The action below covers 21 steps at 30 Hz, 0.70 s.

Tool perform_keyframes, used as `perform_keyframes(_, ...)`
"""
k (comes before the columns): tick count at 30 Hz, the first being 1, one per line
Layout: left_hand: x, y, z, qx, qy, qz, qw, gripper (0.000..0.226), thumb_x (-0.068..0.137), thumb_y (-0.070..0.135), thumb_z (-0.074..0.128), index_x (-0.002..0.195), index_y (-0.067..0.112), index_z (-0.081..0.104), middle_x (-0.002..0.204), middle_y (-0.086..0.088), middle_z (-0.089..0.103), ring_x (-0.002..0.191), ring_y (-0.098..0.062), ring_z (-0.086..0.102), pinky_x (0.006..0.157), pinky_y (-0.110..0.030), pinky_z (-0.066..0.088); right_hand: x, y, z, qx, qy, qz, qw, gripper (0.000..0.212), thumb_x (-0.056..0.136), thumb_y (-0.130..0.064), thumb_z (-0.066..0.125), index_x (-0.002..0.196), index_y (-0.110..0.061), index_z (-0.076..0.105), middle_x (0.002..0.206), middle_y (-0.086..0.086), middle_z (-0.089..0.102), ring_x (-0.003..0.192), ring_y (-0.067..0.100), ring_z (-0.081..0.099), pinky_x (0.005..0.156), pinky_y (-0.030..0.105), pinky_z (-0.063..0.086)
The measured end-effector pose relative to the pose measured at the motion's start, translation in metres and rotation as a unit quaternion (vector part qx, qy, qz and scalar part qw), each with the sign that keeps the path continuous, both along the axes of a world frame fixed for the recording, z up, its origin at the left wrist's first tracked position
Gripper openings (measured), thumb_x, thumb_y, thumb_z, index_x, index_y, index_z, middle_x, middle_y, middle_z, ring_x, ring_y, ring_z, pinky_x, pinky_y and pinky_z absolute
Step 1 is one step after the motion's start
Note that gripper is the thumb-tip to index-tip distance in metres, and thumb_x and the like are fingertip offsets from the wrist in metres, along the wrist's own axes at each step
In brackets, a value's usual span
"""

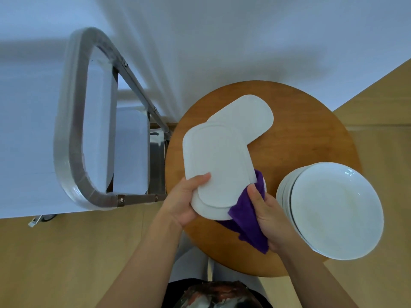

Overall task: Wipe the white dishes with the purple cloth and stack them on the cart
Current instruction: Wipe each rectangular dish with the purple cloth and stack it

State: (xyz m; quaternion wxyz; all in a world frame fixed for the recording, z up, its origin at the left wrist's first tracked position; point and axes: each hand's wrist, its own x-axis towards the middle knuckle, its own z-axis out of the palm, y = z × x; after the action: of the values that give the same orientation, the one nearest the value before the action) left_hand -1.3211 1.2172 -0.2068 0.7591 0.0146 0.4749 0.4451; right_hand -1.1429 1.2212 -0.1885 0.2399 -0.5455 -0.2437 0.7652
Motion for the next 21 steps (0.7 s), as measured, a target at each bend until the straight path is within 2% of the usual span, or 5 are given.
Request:
perform_keyframes(5,-0.013,0.004,0.007,0.021,0.048,0.029,0.998,0.062,0.073,0.029,0.073,0.129,0.012,0.052,0.116,-0.011,0.069,0.103,-0.027,0.067,0.072,-0.034,0.058,0.008,0.013,0.000,0.116,-0.227,-0.121,0.959,0.028,0.089,-0.049,0.050,0.106,-0.027,0.056,0.084,-0.004,0.068,0.073,0.013,0.067,0.050,0.018,0.049)
perform_keyframes(10,-0.023,0.005,0.030,0.053,0.197,-0.129,0.970,0.070,0.061,0.077,0.048,0.112,0.031,0.064,0.102,-0.002,0.074,0.093,-0.021,0.071,0.065,-0.029,0.057,0.012,0.056,0.016,0.273,-0.250,-0.101,0.923,0.008,0.097,-0.040,0.044,0.098,-0.043,0.051,0.085,-0.018,0.065,0.082,0.008,0.065,0.055,0.014,0.051)
perform_keyframes(12,-0.015,0.005,0.040,0.060,0.207,-0.180,0.960,0.064,0.062,0.079,0.039,0.102,0.036,0.064,0.095,0.000,0.075,0.088,-0.019,0.072,0.064,-0.028,0.057,-0.001,0.073,0.017,0.315,-0.270,-0.010,0.910,0.010,0.098,-0.041,0.040,0.102,-0.043,0.049,0.090,-0.018,0.063,0.089,0.011,0.063,0.068,0.023,0.054)
perform_keyframes(16,-0.004,0.009,0.050,0.090,0.210,-0.202,0.952,0.052,0.072,0.068,0.037,0.101,0.031,0.061,0.093,0.001,0.075,0.088,-0.017,0.071,0.070,-0.029,0.058,-0.026,0.091,0.008,0.358,-0.274,0.096,0.888,0.039,0.097,-0.040,0.042,0.134,-0.031,0.040,0.133,-0.003,0.047,0.120,0.017,0.046,0.097,0.045,0.046)
perform_keyframes(21,-0.004,0.015,0.048,0.107,0.218,-0.159,0.957,0.049,0.078,0.064,0.036,0.108,0.031,0.057,0.098,-0.001,0.074,0.092,-0.018,0.070,0.074,-0.030,0.058,-0.047,0.075,0.006,0.393,-0.297,0.116,0.862,0.052,0.090,-0.047,0.037,0.140,-0.032,0.032,0.146,-0.001,0.035,0.133,0.023,0.030,0.104,0.053,0.034)
